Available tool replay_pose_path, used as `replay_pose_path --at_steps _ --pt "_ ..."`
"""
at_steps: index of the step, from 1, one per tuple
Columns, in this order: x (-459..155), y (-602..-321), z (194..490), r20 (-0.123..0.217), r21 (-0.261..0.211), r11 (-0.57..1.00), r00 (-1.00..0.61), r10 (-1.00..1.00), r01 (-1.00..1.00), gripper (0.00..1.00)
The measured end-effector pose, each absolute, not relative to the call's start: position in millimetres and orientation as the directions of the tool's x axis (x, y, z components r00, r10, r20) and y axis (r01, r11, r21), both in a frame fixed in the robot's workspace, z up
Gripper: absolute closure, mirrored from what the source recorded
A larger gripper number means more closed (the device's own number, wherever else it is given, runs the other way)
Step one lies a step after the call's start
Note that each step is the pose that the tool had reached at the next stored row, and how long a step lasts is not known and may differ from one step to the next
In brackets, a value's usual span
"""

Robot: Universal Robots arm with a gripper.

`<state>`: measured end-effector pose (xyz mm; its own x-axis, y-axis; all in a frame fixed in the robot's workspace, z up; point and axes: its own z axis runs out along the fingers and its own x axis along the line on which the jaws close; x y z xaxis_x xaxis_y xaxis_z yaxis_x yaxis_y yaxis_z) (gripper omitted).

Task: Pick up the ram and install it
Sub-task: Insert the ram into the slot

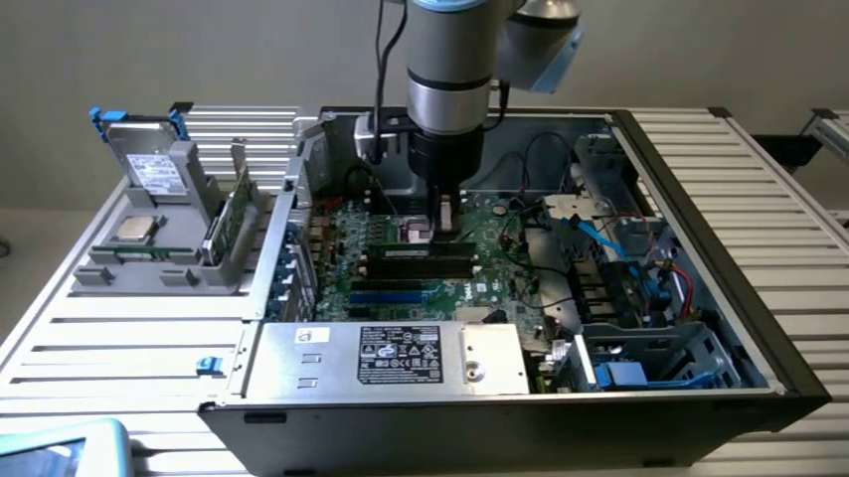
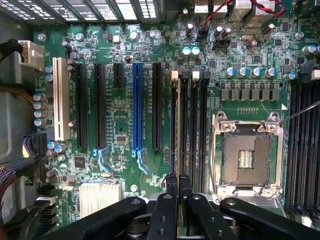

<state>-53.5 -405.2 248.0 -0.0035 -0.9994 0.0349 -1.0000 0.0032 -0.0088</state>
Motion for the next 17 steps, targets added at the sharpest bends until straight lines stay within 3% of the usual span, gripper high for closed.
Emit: replay_pose_path --at_steps 17 --pt "-55.6 -405.5 233.4 0.035 -0.014 0.003 -0.004 -0.999 -1.0 0.87"
